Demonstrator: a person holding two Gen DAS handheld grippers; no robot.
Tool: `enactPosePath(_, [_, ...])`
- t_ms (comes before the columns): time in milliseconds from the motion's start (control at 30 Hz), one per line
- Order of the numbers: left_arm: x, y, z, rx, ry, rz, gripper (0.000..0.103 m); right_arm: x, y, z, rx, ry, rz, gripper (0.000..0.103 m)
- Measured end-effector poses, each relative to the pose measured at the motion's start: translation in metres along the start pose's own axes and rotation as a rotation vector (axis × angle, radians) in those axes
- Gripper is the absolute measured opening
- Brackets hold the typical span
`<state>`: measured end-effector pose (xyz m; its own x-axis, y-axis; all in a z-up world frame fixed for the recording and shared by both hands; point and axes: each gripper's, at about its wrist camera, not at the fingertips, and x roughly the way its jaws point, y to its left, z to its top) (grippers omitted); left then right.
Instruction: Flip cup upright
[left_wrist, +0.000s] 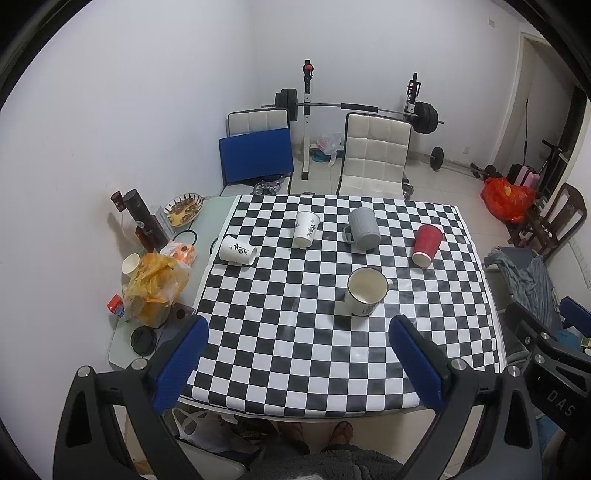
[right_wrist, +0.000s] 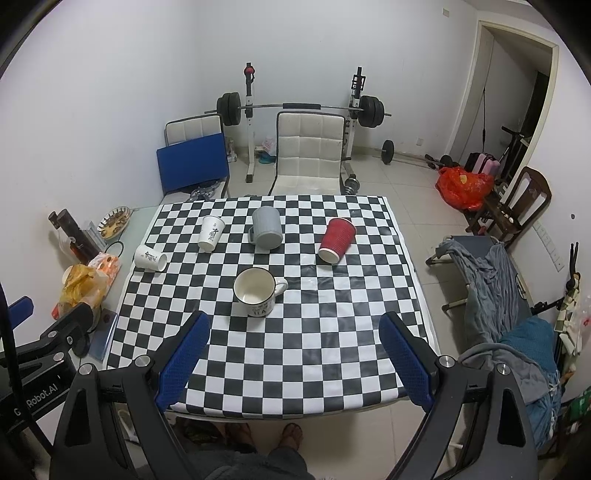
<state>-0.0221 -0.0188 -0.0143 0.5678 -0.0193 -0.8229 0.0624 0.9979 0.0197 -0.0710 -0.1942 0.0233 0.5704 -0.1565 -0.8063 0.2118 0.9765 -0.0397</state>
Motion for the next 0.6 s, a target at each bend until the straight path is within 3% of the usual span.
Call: enactPosePath(600, [-0.0034, 0.0009, 0.0035, 0.004, -0.003, 0.000, 0.100, -0.0011, 0.0003, 0.0072, -0.008, 0.000, -0.002, 0.094])
